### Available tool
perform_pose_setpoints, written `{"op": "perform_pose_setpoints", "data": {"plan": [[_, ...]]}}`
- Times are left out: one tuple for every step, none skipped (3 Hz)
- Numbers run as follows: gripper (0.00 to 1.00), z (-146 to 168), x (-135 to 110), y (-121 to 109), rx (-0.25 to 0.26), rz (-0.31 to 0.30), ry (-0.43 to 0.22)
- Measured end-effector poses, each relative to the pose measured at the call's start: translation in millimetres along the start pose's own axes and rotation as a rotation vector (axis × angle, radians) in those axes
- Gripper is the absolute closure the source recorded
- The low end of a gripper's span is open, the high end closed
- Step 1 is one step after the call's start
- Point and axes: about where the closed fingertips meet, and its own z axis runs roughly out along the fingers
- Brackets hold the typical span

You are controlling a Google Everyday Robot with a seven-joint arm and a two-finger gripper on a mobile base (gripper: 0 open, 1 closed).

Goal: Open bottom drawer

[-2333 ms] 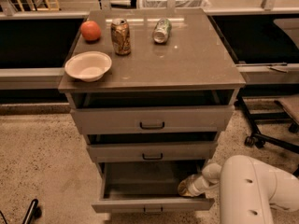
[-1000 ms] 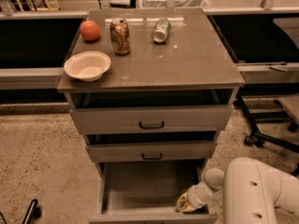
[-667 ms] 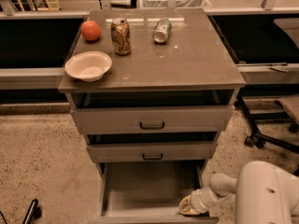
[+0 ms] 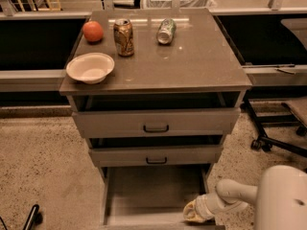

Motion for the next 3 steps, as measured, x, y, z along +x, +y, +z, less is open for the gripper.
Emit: {"op": "perform_pose_setpoints", "data": {"plan": [[0.84,-45.4,-52.0,-5.2,0.106,-0.148,-0.007],[0.60,-74.8,-72.6,-5.3,0.149,-0.210,-0.023],[0.37,-77.1,-73.0,-6.2,0.154,-0.213,-0.022]]}}
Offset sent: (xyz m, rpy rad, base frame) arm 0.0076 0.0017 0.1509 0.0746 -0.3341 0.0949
